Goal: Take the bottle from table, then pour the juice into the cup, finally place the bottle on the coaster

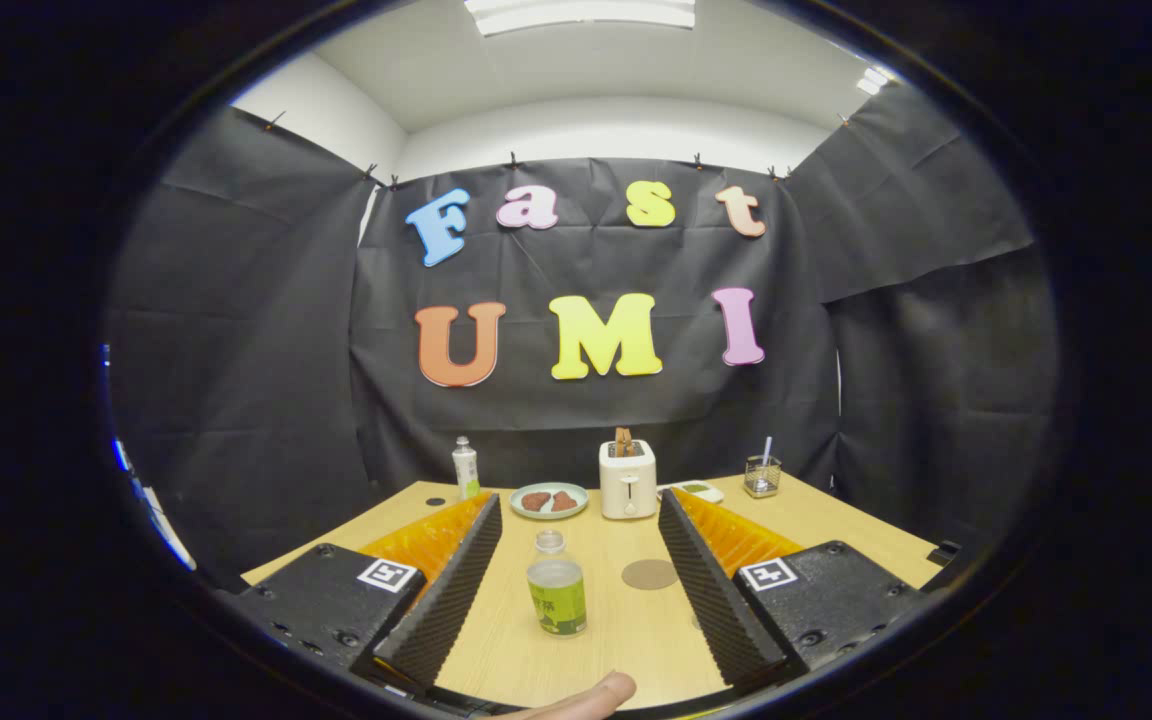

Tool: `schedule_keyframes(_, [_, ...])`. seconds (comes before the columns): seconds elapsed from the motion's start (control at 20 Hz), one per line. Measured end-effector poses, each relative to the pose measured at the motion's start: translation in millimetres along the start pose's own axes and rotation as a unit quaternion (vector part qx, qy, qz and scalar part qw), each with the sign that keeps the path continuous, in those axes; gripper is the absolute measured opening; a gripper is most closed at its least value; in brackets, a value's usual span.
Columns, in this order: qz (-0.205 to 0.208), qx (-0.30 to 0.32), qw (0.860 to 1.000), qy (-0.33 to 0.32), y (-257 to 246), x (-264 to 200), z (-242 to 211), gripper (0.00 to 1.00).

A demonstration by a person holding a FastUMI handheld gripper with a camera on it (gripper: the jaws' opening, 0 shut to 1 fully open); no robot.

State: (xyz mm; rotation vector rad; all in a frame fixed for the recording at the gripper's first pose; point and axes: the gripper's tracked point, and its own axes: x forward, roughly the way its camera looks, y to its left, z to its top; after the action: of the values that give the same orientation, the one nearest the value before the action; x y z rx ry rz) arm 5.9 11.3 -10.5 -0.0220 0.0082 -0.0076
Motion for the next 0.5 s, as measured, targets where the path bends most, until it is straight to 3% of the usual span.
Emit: schedule_keyframes(0.5, [0.013, 0.002, 1.000, 0.024, 28, 33, -39, 1.00])
